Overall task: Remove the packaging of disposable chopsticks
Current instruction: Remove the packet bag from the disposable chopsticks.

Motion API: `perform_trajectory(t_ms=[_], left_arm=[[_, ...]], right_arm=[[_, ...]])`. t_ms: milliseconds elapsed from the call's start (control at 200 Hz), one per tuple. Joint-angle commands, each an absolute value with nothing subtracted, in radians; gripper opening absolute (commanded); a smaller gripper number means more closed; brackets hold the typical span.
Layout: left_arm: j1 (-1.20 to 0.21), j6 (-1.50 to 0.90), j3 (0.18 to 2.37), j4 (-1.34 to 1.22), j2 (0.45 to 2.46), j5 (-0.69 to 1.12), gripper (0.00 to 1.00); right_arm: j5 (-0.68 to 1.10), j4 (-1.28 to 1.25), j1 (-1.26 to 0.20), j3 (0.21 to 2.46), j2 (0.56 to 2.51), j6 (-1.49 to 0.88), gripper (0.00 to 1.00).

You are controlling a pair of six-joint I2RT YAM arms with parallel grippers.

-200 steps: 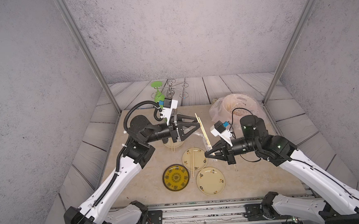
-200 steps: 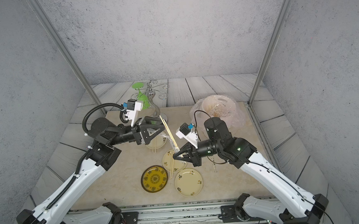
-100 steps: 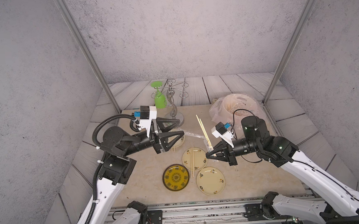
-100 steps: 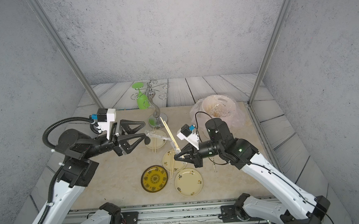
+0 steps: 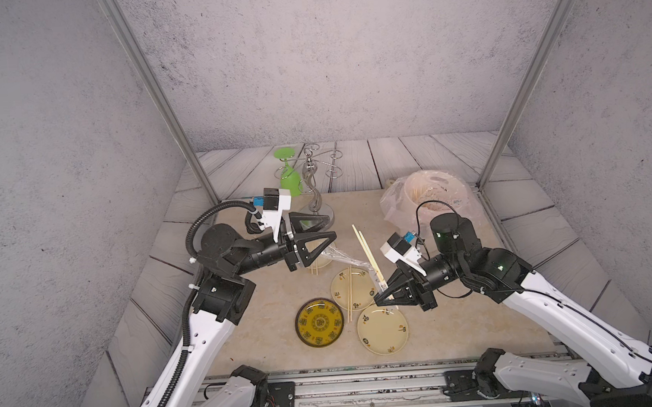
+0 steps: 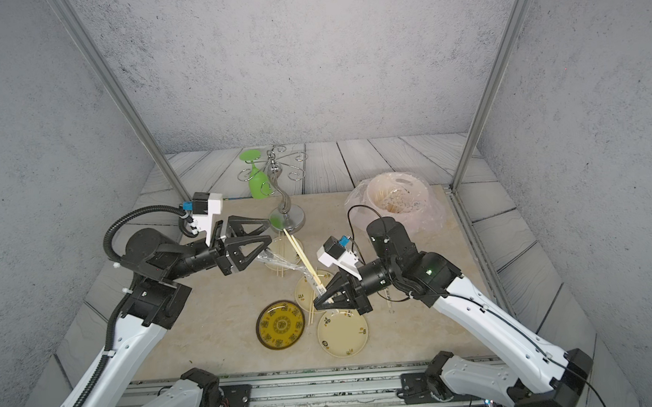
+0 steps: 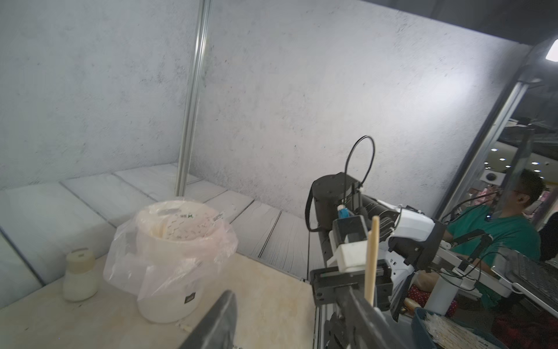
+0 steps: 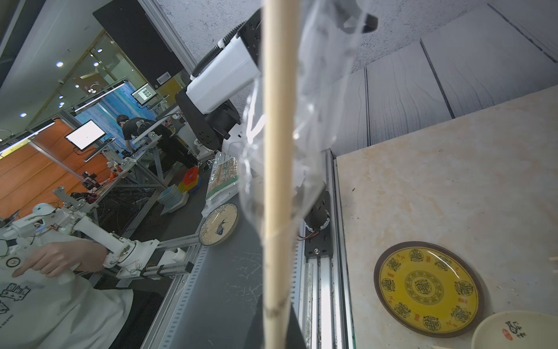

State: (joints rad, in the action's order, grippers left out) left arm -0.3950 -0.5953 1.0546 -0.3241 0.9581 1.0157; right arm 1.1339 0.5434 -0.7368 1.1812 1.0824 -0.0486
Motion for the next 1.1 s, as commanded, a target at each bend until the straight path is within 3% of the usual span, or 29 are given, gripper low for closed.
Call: perform_trajectory(t_ms=[0, 230, 335, 811, 946, 1096], left_arm=[[-0.395, -0.755, 1.016, -0.573, 0.998, 1.117, 0.61], [-0.407, -0.635, 1.026, -0.449, 0.957, 1.126, 0.61], [-0.416, -0.691, 1.024, -0.505, 0.980, 1.153, 0.61], [-0.580, -0.636, 1.024, -0.453, 1.013, 1.173, 0.60], [-0.590, -0.646, 1.027, -0.456, 1.022, 1.178, 0.56], [-0.601, -0.629, 1.022, -0.444, 1.008, 1.172, 0.37]], right_arm=[[1.186, 0.520, -0.747, 1.177, 1.097, -0.045, 0.00], [1.208, 0.519, -0.787, 1.195, 1.108, -0.048, 0.00], [1.203, 0.523, -0.797, 1.195, 1.109, -0.048, 0.00], [1.049, 0.423, -0.827, 1.201, 1.148, -0.123, 0.00], [1.028, 0.430, -0.838, 1.222, 1.179, -0.127, 0.00], [0.948, 0.358, -0.841, 1.205, 1.162, -0.179, 0.00]])
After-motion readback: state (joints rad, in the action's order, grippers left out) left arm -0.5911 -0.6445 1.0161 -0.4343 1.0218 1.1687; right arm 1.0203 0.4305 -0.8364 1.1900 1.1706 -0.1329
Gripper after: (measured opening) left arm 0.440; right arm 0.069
